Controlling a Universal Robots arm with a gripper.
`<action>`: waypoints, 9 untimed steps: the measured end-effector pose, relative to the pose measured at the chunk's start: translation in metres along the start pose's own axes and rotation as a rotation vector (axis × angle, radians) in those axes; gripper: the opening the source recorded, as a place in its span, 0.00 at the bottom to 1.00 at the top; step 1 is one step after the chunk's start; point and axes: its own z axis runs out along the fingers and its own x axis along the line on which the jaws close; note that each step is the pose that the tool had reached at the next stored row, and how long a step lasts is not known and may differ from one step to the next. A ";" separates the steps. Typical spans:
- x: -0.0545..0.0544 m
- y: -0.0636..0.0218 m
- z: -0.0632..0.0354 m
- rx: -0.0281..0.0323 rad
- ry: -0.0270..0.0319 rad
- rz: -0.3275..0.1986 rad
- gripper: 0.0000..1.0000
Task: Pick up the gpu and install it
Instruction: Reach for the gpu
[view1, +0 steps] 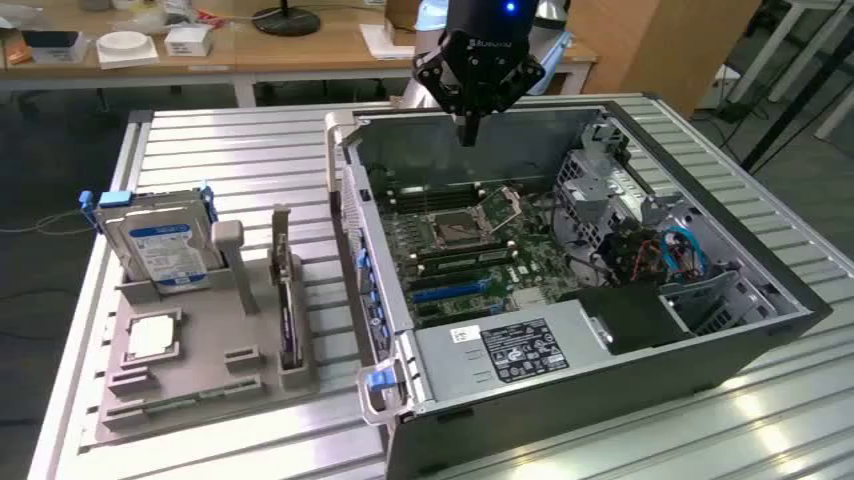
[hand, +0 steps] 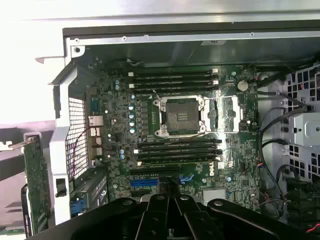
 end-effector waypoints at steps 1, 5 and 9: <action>0.000 0.0000 0.0000 0.0000 0.0000 0.000 0.11; 0.000 0.0000 0.0000 0.0000 0.0000 0.000 0.11; 0.002 -0.0001 0.0000 -0.0002 -0.0005 0.000 0.11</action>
